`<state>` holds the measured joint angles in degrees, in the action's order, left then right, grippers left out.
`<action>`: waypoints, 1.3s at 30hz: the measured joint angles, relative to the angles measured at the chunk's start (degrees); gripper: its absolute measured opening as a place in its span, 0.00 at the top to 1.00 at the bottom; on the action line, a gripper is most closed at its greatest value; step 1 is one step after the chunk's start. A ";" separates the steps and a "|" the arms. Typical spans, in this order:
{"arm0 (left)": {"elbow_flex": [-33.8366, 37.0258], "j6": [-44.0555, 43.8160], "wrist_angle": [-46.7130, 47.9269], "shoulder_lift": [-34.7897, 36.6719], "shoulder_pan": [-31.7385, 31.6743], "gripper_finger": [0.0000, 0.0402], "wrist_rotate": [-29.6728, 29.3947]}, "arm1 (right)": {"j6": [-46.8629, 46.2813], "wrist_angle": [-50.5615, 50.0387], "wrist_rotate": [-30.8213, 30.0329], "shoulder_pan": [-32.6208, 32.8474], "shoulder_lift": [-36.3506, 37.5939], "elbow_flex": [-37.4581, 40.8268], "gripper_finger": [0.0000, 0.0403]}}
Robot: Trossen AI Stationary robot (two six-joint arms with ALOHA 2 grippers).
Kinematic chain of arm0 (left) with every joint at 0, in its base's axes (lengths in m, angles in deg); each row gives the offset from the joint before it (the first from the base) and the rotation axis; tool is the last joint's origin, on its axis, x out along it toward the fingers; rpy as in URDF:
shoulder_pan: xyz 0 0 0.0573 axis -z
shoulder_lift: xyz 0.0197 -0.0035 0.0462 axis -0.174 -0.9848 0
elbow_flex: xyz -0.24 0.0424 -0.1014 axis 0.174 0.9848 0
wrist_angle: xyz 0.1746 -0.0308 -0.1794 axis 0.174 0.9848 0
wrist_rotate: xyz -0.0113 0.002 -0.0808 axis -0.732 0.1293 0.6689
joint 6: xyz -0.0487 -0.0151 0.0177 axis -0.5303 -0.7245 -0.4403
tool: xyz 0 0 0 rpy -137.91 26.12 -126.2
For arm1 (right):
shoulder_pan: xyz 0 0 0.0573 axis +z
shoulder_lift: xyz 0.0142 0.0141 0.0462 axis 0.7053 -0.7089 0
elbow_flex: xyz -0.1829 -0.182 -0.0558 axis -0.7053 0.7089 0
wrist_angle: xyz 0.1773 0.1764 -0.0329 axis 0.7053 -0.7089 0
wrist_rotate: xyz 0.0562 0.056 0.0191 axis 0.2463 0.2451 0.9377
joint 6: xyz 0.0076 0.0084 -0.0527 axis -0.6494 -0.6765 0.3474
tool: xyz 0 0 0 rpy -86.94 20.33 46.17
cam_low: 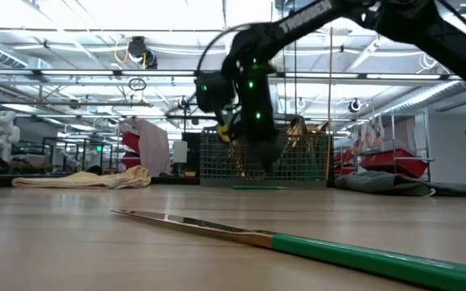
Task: Sort silverware
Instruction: Put the knife into the middle left section of the dish rack
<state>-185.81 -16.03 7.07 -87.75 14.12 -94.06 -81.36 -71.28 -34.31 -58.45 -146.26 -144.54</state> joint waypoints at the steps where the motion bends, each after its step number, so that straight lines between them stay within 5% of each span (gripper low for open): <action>1: 0.44 -0.51 -0.08 0.00 0.00 0.98 -1.16 | 0.86 -0.03 -0.73 1.09 0.39 -0.02 1.00; 6: 5.33 -4.61 0.00 -0.07 -0.04 0.98 -9.41 | 11.52 0.42 1.51 5.46 2.49 -0.09 1.00; 12: 15.04 -11.88 -1.65 -0.06 -0.15 0.98 -18.68 | 22.83 0.40 24.09 6.58 2.88 -0.02 1.00; 16: 21.48 -12.73 -2.92 -0.07 -1.26 0.98 -19.38 | 27.79 0.12 14.21 7.35 2.92 -0.02 1.00; 25: 30.39 -19.93 -2.97 0.37 -2.38 0.98 -14.73 | 50.30 0.40 5.86 4.75 2.38 -0.04 1.00; 39: 32.57 -19.92 -2.97 0.48 -2.38 0.98 -14.99 | 66.54 2.07 8.78 -4.63 2.20 -0.04 1.00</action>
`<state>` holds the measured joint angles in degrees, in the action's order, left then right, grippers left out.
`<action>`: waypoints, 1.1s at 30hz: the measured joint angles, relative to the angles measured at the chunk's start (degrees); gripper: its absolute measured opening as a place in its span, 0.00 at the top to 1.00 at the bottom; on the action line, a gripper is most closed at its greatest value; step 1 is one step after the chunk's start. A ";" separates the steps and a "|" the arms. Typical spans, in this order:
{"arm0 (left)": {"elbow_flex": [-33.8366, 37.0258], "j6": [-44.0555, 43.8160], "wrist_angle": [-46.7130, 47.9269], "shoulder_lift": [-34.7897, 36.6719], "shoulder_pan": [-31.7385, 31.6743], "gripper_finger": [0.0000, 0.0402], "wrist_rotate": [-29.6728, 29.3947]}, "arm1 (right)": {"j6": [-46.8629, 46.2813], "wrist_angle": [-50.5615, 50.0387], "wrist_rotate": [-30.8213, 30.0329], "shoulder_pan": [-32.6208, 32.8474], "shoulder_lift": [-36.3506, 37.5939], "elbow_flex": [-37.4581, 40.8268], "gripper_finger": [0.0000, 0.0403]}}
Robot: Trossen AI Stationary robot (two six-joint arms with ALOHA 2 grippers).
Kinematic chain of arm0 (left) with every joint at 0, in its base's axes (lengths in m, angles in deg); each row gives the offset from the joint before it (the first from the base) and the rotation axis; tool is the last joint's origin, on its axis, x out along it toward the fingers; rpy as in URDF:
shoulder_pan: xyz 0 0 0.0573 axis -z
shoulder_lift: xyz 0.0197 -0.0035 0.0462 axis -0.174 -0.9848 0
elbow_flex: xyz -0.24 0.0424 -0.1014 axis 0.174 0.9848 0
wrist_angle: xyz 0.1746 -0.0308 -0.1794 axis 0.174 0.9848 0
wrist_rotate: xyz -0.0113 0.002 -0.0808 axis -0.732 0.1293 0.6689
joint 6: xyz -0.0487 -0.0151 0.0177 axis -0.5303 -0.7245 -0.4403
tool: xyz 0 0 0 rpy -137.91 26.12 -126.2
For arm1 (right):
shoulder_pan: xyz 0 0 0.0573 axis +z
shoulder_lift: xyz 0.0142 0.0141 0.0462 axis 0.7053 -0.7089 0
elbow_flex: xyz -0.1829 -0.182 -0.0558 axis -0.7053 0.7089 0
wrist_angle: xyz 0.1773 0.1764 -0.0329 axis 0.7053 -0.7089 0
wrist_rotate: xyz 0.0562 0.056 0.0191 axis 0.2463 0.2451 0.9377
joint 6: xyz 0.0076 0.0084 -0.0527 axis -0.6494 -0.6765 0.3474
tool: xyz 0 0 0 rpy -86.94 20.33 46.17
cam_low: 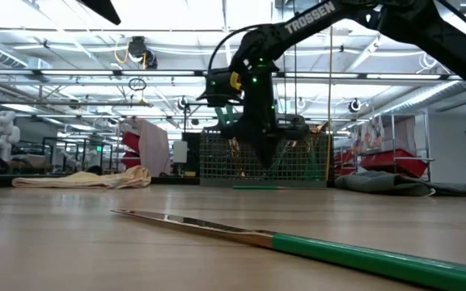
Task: Sort silverware
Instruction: Put the knife into the middle left section of the dish rack
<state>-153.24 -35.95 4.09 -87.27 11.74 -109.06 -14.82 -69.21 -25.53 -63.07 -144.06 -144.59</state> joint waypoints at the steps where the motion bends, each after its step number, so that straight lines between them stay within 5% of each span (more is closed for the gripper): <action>1: 0.00 0.07 0.00 0.00 0.00 0.98 -0.06 | 0.50 -0.06 -0.04 -0.19 -0.13 0.00 1.00; 7: 0.00 1.47 0.02 0.02 0.00 0.98 -0.94 | 3.44 -0.06 -0.40 -0.33 -1.90 0.00 1.00; 13: 0.00 1.54 0.02 0.04 0.00 0.98 -1.75 | 7.92 -0.60 -7.11 0.70 -4.65 0.02 1.00; 33: 0.00 3.30 0.46 0.04 0.00 0.98 -2.62 | 3.54 0.07 -1.34 -1.07 -5.57 -0.04 1.00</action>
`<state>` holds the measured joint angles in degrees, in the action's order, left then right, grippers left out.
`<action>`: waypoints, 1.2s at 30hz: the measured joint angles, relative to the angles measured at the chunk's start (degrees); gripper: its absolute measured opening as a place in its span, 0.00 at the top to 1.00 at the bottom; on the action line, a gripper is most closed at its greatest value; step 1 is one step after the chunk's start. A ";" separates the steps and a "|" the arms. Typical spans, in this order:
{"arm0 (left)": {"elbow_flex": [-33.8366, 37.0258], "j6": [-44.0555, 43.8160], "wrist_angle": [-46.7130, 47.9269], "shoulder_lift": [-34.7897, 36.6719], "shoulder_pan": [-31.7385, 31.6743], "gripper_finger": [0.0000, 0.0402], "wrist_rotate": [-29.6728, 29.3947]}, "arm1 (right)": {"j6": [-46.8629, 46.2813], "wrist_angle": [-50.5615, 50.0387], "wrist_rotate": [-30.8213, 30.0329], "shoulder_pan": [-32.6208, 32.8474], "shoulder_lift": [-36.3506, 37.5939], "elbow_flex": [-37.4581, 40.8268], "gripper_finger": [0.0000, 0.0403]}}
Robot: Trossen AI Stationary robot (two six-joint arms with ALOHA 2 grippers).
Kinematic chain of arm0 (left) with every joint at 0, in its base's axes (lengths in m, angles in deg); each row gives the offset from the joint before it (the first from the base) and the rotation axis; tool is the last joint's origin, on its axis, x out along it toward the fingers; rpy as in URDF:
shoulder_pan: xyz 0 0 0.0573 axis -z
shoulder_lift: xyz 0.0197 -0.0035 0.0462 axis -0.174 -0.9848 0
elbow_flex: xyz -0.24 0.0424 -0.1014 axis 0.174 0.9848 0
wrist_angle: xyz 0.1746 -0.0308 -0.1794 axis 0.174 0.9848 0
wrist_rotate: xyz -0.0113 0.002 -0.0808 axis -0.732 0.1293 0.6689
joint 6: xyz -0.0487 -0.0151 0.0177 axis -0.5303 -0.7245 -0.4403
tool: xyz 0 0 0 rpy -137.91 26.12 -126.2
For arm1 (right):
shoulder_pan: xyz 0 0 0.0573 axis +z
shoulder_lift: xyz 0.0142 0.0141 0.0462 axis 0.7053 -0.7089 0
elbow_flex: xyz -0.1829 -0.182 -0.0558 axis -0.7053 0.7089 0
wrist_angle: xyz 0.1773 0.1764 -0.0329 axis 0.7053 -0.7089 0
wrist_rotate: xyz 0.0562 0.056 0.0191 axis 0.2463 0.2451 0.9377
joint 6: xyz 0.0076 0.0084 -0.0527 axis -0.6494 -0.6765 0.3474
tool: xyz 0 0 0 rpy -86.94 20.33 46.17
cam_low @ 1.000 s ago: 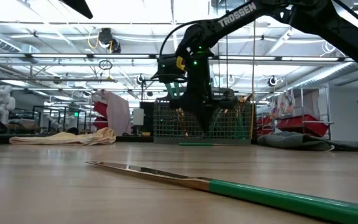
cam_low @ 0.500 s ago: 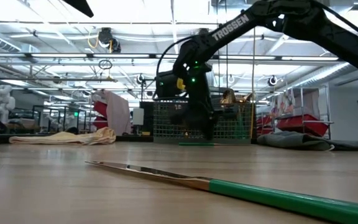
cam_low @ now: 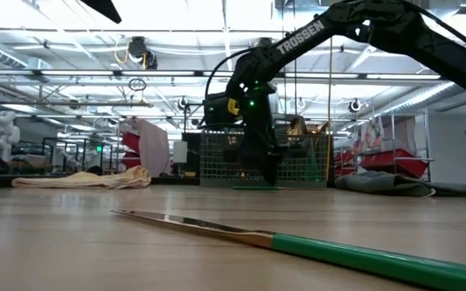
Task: Sort silverware
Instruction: Put the knife into the middle left section of the dish rack
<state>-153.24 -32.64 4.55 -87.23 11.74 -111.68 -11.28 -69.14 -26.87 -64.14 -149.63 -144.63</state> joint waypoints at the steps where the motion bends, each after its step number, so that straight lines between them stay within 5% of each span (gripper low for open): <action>1: 0.00 0.14 0.00 0.00 0.00 0.98 -0.01 | -0.78 -0.84 0.22 0.36 0.00 0.00 1.00; 11: 0.00 0.24 0.04 0.02 0.00 0.98 0.07 | -11.59 -12.66 5.16 9.09 0.28 0.04 1.00; 16: 0.00 0.14 0.02 0.02 0.00 0.98 0.11 | -18.76 -12.88 15.24 15.79 0.28 0.04 1.00; 22: 0.00 -0.25 -1.00 0.02 0.00 0.98 0.43 | -36.41 -13.66 16.16 22.66 0.28 -2.57 1.00; 30: 0.00 -0.04 -4.26 0.02 0.00 0.98 4.82 | -70.50 -8.12 20.96 15.27 10.05 -3.69 1.00; 36: 0.00 0.32 -3.90 0.02 0.00 0.98 6.51 | -79.18 -11.62 21.53 7.77 16.47 -3.44 0.98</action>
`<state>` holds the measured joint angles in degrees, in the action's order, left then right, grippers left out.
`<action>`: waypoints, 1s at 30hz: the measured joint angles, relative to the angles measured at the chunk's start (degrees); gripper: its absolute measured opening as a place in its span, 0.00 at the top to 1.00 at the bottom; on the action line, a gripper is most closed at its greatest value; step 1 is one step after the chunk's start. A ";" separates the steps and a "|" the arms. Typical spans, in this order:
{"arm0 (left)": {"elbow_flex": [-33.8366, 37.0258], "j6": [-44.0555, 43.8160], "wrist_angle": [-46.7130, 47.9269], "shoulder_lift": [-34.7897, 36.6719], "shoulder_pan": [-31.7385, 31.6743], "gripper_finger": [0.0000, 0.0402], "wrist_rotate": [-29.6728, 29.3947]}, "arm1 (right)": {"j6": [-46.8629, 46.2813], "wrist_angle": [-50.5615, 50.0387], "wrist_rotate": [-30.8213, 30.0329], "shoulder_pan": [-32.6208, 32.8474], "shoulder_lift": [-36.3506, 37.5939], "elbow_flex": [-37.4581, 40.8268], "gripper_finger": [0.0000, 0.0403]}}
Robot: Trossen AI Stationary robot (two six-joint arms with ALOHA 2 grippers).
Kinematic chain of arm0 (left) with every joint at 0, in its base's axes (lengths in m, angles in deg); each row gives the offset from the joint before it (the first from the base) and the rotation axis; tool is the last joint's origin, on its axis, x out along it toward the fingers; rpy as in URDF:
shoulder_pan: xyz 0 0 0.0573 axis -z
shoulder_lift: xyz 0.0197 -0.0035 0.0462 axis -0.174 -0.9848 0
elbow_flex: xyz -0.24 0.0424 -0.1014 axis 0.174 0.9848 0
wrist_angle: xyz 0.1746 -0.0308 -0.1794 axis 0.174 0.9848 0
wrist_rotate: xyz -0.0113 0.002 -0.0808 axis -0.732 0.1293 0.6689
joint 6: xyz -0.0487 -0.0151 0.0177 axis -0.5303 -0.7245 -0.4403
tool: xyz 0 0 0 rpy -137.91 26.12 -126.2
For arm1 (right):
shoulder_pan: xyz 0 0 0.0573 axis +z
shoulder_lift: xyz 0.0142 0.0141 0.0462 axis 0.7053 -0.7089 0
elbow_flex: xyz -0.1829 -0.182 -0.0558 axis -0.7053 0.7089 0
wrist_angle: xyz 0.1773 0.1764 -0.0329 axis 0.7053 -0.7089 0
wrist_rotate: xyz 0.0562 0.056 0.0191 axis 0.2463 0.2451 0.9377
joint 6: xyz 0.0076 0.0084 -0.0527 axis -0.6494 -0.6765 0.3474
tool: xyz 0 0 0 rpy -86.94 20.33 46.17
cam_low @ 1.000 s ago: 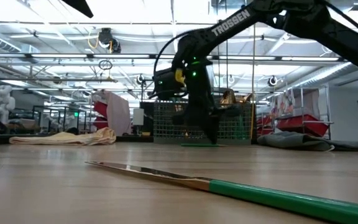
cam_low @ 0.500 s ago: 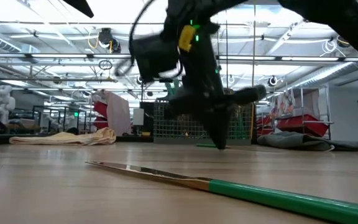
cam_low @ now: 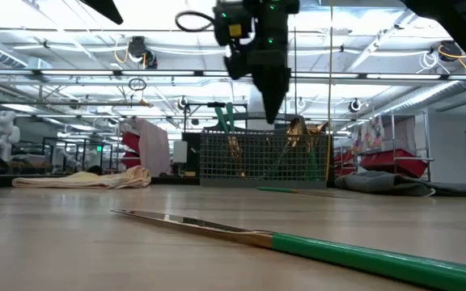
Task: Sort silverware
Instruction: Put the knife into the middle left section of the dish rack
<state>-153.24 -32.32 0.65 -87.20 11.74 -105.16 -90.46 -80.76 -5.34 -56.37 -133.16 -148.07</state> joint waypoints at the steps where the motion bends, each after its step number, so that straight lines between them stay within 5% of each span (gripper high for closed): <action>1: 0.00 0.01 0.13 0.00 0.00 0.98 0.38 | -1.60 -1.11 0.13 -1.37 0.56 0.46 0.96; 6: 0.00 -0.08 1.22 0.00 0.02 0.98 2.82 | -5.94 -2.05 3.01 -6.59 1.25 5.48 0.79; 14: 0.00 -0.08 2.48 0.00 0.13 0.98 3.50 | -4.97 17.27 4.51 -8.07 1.25 18.99 0.57; 30: 0.00 1.30 2.41 0.00 0.13 0.98 3.21 | -9.75 25.70 10.02 -9.21 0.95 26.08 0.53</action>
<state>-153.24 -31.02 3.07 -87.20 11.87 -101.95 -100.21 -55.06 4.68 -65.59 -132.20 -121.99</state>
